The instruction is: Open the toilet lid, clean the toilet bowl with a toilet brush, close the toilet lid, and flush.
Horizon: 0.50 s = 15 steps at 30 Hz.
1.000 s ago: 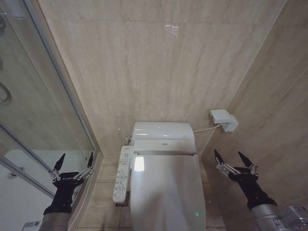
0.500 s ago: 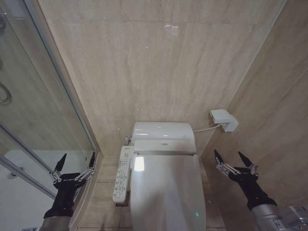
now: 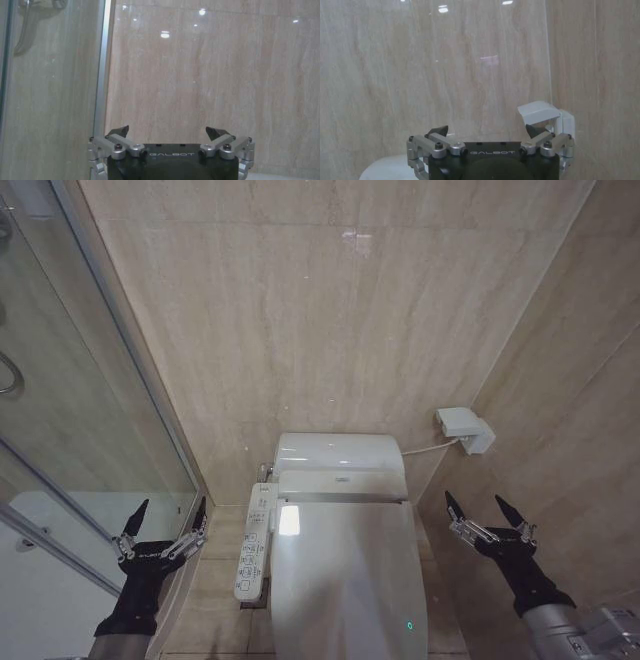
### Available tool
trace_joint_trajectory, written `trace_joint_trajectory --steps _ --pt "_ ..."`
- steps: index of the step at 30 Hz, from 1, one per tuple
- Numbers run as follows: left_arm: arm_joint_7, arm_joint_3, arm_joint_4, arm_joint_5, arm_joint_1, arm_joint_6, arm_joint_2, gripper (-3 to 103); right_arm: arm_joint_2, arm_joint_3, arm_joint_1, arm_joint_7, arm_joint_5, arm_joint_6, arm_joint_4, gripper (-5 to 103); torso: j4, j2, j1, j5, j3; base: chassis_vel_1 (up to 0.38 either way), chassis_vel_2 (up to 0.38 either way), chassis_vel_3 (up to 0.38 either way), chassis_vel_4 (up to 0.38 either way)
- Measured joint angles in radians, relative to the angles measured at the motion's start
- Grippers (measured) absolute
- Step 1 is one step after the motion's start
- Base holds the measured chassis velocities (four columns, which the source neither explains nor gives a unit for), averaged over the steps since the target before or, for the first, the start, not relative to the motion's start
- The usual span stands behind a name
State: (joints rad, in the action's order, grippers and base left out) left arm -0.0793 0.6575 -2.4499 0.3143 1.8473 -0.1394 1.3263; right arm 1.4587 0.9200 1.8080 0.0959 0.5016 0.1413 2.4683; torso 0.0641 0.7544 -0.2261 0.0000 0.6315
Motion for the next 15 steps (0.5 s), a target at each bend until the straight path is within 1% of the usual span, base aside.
trace_joint_trajectory --steps 15 --pt "0.001 0.0 0.0 0.0 0.0 0.001 0.0 100 0.0 0.0 0.0 0.0 0.0 0.0 0.0 100 0.0 0.0 0.0 0.0 0.0 0.0 0.0 0.0 0.0"
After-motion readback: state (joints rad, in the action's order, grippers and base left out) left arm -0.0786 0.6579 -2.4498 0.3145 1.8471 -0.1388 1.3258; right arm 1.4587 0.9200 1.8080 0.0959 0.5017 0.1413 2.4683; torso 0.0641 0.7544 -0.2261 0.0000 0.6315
